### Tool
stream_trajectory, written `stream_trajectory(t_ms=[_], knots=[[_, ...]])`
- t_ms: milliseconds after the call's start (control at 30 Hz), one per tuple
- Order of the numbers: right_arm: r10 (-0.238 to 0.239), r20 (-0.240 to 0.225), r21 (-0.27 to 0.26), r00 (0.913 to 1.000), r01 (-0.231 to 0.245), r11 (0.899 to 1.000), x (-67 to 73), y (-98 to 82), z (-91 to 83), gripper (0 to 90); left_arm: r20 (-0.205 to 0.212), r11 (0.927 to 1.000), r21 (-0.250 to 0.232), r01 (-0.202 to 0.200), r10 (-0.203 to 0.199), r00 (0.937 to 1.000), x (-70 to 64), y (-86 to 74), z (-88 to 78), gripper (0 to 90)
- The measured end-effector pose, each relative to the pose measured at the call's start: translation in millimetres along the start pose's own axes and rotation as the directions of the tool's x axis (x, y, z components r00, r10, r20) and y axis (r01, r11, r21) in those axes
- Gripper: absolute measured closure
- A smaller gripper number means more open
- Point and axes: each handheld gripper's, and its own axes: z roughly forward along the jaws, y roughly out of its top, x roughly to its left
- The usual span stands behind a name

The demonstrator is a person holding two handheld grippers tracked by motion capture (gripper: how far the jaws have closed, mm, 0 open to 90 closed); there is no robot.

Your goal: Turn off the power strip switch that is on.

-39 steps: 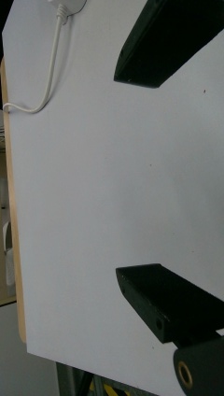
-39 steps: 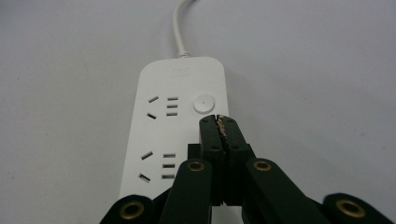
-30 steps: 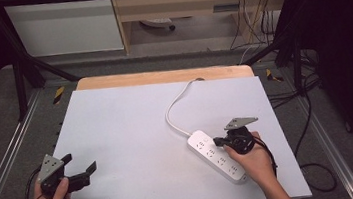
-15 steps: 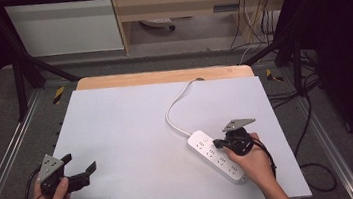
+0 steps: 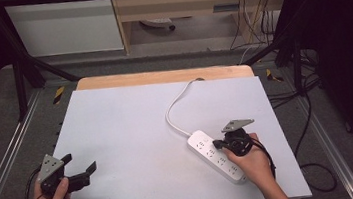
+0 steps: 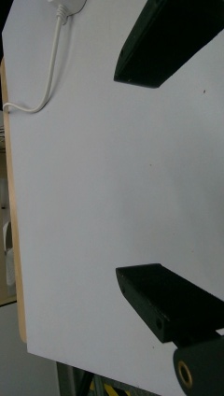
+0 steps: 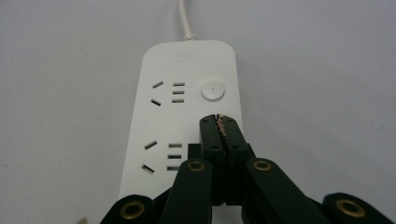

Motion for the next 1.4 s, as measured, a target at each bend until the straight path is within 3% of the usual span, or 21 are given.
stream_trajectory(t_ms=[1400], knots=[[-0.005, 0.019, -0.003, 0.9998, 0.005, 1.000, 4.1, -2.4, 0.5, 90.0, 0.000, 1.0000, 0.005, -0.008, 0.008, 1.0000, -1.6, -0.1, 0.3, 6.2]])
